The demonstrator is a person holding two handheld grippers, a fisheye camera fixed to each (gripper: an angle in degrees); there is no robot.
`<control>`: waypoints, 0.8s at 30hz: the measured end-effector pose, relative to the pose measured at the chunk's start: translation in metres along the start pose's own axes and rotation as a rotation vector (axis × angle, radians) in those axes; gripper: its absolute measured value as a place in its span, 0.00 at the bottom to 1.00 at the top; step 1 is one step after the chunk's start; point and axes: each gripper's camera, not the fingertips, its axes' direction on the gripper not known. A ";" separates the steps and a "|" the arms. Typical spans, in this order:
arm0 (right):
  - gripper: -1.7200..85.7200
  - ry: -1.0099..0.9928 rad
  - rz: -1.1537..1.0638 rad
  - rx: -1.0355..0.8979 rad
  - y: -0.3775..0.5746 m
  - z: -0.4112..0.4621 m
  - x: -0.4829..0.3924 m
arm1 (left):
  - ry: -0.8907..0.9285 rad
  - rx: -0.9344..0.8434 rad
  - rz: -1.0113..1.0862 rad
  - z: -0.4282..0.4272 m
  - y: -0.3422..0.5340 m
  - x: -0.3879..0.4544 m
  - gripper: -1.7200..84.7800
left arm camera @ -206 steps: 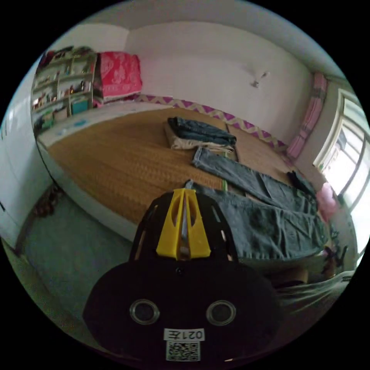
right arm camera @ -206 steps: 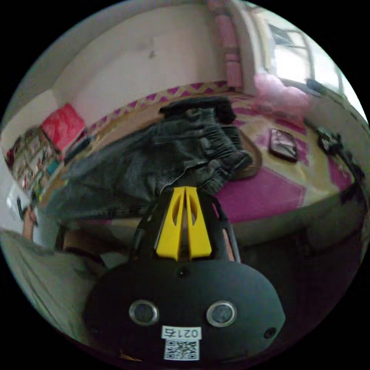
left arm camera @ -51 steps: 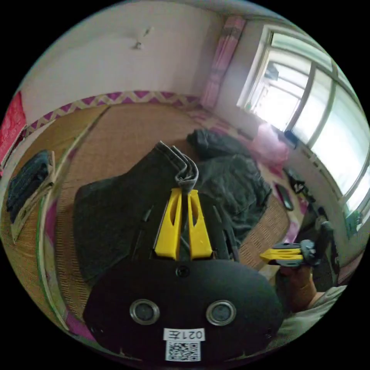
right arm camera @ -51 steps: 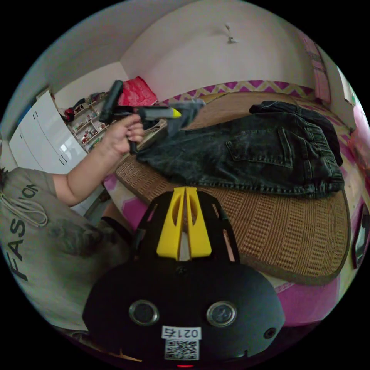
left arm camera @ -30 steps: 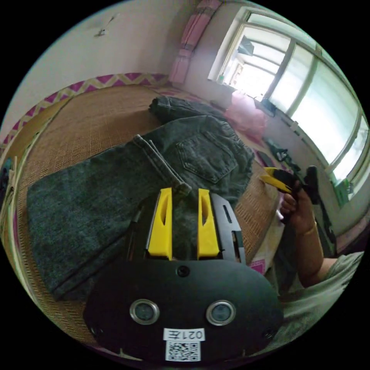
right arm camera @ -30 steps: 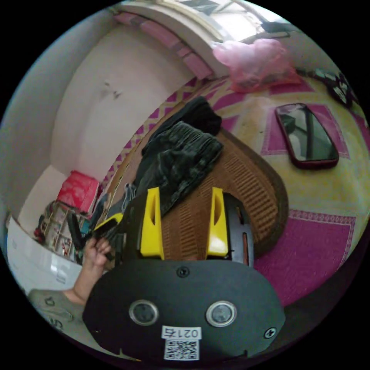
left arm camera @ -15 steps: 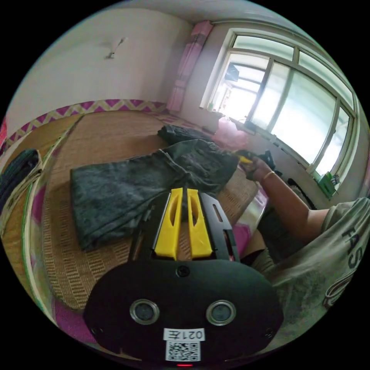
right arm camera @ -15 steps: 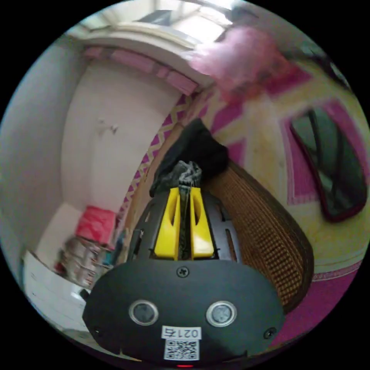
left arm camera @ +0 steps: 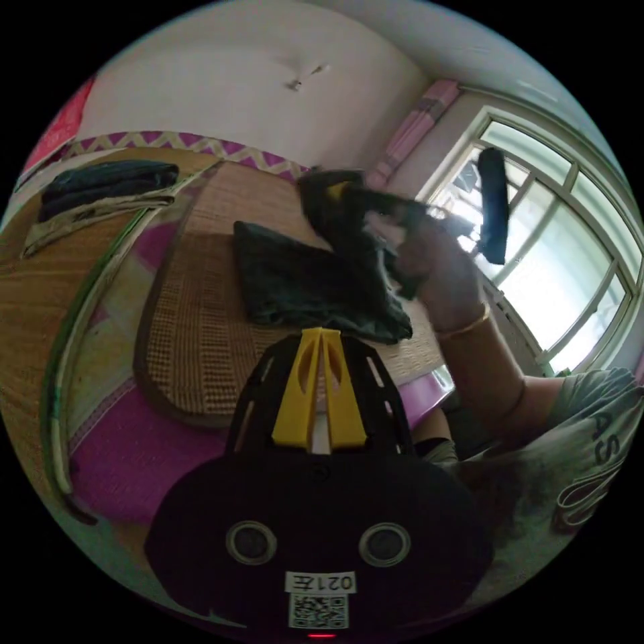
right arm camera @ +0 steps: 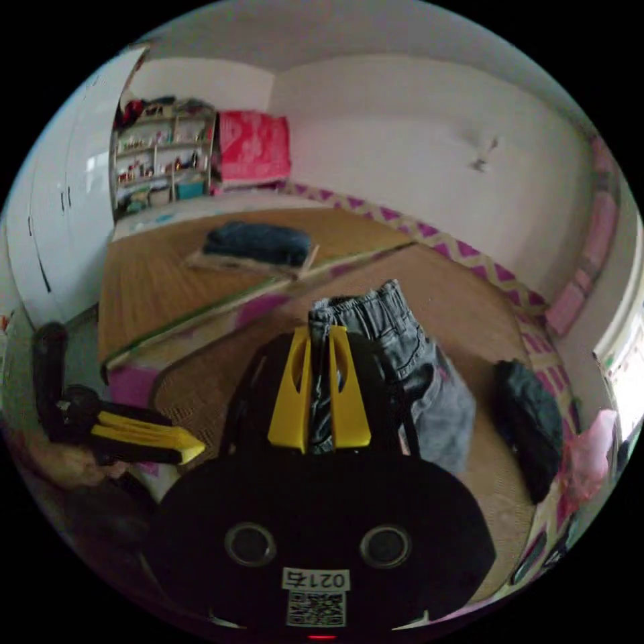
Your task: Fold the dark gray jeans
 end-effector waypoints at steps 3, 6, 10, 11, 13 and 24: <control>0.07 -0.030 0.037 -0.015 0.018 0.055 -0.021 | -0.034 0.015 -0.014 -0.027 0.001 -0.030 0.01; 0.07 0.048 0.040 0.085 0.019 0.042 -0.038 | -0.056 0.039 -0.046 -0.048 0.000 -0.061 0.01; 0.07 0.002 -0.024 0.040 0.024 0.089 -0.061 | -0.004 0.053 -0.076 -0.057 -0.011 -0.092 0.01; 0.07 -0.039 -0.042 -0.034 0.028 0.122 -0.065 | 0.006 0.057 -0.074 -0.058 -0.016 -0.099 0.01; 0.07 -0.068 -0.025 -0.009 0.039 0.141 -0.061 | 0.006 0.061 -0.069 -0.060 -0.024 -0.109 0.01; 0.17 -0.206 0.396 0.101 0.143 0.097 0.185 | 0.021 0.067 -0.132 -0.076 -0.122 -0.218 0.17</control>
